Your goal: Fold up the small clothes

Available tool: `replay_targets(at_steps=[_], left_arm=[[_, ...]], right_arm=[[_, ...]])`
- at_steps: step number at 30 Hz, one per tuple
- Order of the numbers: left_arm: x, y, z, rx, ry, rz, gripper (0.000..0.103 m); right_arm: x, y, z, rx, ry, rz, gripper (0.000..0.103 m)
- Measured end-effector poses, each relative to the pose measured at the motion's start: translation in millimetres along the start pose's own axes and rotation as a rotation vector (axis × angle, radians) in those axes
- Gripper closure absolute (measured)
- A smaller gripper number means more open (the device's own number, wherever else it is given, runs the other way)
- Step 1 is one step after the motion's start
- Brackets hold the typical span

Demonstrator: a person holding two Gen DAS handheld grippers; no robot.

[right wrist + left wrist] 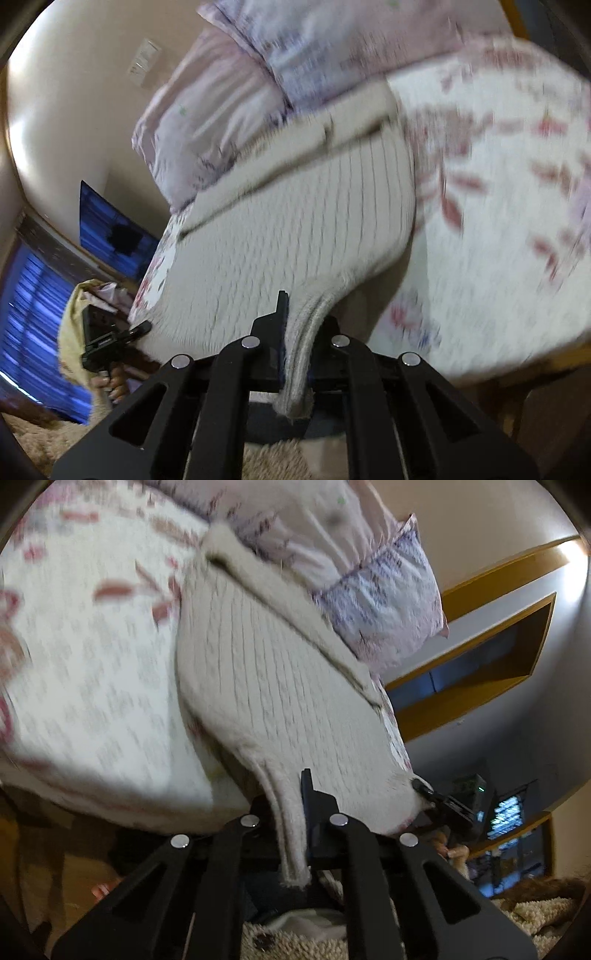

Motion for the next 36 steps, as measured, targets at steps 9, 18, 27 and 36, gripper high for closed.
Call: replay_targets(at_steps=[9, 18, 27, 36], left_arm=[[13.3, 55.0, 15.5, 0.139, 0.118, -0.09, 0.097], [35.3, 112.9, 3.5, 0.201, 0.235, -0.21, 0.097], [53.0, 177.1, -20.7, 0.228, 0.295, -0.32, 0.097], [11.3, 244.0, -65.9, 0.224, 0.329, -0.239, 0.097]], right_arm=[[-6.8, 35.5, 22.1, 0.255, -0.115, 0.081, 0.096], [-30.8, 67.6, 26.8, 0.415, -0.233, 0.202, 0.096], [-40.3, 123.3, 4.2, 0.455, -0.302, 0.221, 0.096], [-28.7, 171.6, -48.7, 0.398, -0.314, 0.174, 0.096]])
Point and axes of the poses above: each gripper's, at about its wrist camera, not at the fingertips, and z roughly against the way its jaws point, x to its right, y to its top, the point moved 5 cm from there along -z, roughly the way its jaws point, and after that the axes turned 12 degrees about -y, right-handed, at the moved point
